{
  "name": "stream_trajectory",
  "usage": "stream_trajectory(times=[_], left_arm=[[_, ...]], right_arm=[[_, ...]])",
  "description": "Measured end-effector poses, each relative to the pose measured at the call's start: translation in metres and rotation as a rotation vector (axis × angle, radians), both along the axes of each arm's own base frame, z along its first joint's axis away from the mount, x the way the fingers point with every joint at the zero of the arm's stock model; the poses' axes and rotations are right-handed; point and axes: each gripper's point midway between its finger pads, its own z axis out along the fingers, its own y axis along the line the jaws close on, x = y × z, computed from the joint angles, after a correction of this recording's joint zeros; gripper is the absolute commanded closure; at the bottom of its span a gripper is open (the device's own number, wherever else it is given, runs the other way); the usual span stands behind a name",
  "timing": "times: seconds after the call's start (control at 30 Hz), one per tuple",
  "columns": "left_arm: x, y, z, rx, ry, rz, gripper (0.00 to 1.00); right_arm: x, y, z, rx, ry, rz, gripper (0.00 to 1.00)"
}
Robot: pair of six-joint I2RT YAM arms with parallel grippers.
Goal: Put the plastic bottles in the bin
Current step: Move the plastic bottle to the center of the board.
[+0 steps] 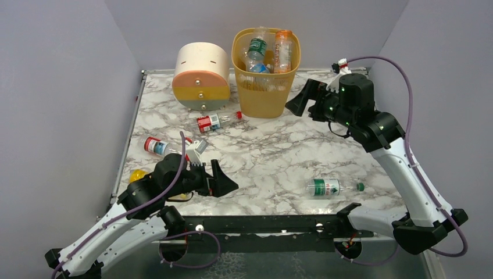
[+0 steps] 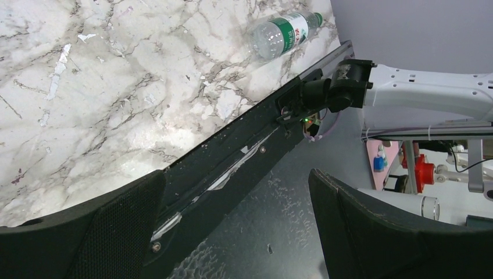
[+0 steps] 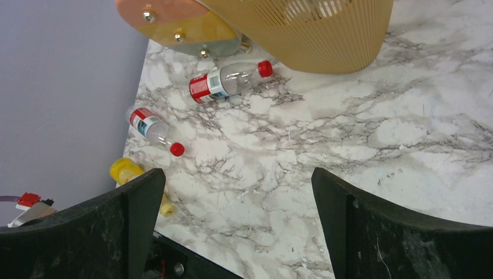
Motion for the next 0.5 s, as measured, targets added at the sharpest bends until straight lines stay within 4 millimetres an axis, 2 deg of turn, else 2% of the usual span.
stream_trajectory(times=[0.27, 0.5], left_arm=[[0.003, -0.004, -0.012, 0.027, 0.023, -0.001, 0.01], [0.009, -0.014, -0.036, 0.056, 0.058, -0.013, 0.01]], right_arm=[[-0.001, 0.004, -0.02, 0.008, 0.05, 0.002, 0.0], [-0.002, 0.008, -0.053, 0.004, 0.119, 0.011, 0.0]])
